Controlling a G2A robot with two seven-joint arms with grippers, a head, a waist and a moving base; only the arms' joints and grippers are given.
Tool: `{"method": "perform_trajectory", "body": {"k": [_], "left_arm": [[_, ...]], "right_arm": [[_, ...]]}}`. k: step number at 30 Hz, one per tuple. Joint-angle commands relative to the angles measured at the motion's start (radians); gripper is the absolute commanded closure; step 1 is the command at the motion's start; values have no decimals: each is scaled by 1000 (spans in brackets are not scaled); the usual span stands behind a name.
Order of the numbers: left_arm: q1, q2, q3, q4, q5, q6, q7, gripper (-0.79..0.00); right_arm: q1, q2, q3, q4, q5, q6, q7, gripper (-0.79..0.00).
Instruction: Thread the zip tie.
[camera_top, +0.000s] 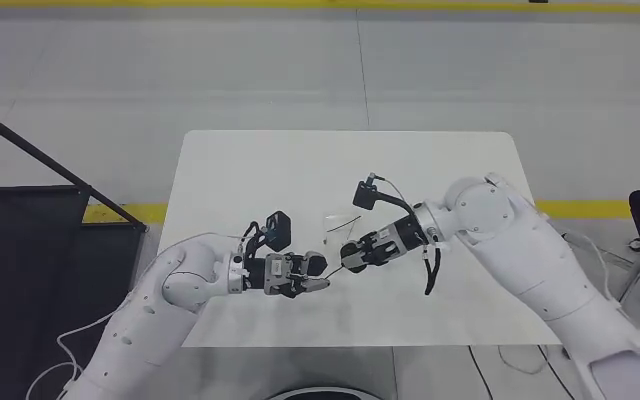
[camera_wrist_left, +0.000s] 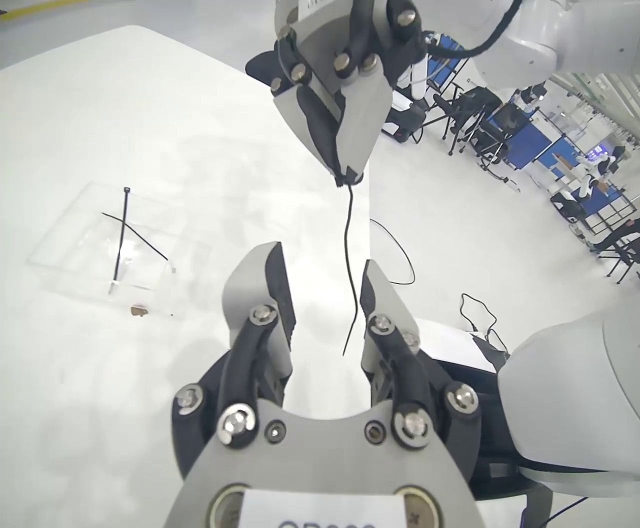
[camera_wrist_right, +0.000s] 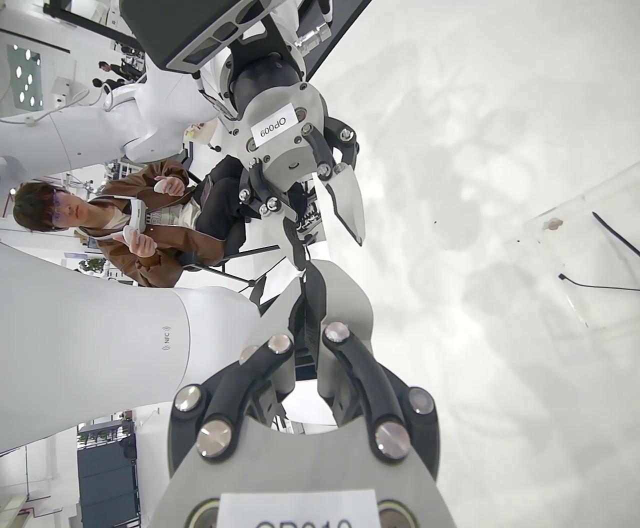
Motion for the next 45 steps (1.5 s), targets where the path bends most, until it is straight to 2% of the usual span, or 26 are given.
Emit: {"method": "perform_trajectory", "body": {"k": [1,4,5,10,13,16,18,19,20,23,24,25,26,27,28,29,34,41,45], "left_arm": [[-1,1,2,0,3,-3,3,-336],[-2,4,7,1,3,-7,6,-299],[-2,4,9,1,2,-8,6,-256],[-7,8,14,3,2,-9,7,-145],[-9,10,17,4,2,-7,10,-151],[-11,12,20,4,1,-5,12,-71],[-12,13,22,4,1,-4,14,-74],[-12,14,23,4,1,-4,14,-62],[-13,14,24,4,1,-3,15,-15],[-14,16,26,4,1,-3,18,0],[-14,17,27,4,1,-4,20,0],[-15,18,27,4,3,-3,21,0],[-15,18,27,4,3,-3,24,0],[-15,19,27,4,4,-2,26,0],[-15,20,27,4,5,-2,28,0],[-14,20,26,5,5,-3,31,0],[-11,24,19,6,4,3,48,0],[-3,28,9,7,-15,8,85,0],[3,28,3,10,-33,23,126,0]], "right_arm": [[0,-1,0,1,0,0,0,0],[2,-2,-2,2,-1,3,3,0],[2,-2,-2,2,-1,4,4,0],[4,-4,-3,4,-2,8,8,0],[5,-5,-4,5,-3,9,9,0],[6,-7,-5,9,-2,11,11,0],[7,-7,-5,9,-3,12,12,0],[8,-8,-6,10,-3,12,12,0],[8,-8,-6,10,-3,13,13,0],[8,-9,-7,12,-3,15,15,0],[9,-9,-6,13,-2,15,15,-65],[8,-10,-5,15,-2,13,13,-191],[7,-10,-3,16,-3,10,10,-366],[6,-10,-2,16,-3,8,8,-391],[6,-11,-1,16,-3,8,8,-582],[5,-10,1,18,-3,8,7,-680],[-2,-7,15,19,2,3,3,-779],[-20,5,41,9,3,-6,-6,-785],[-49,12,75,15,-11,-70,-71,-785]]}}
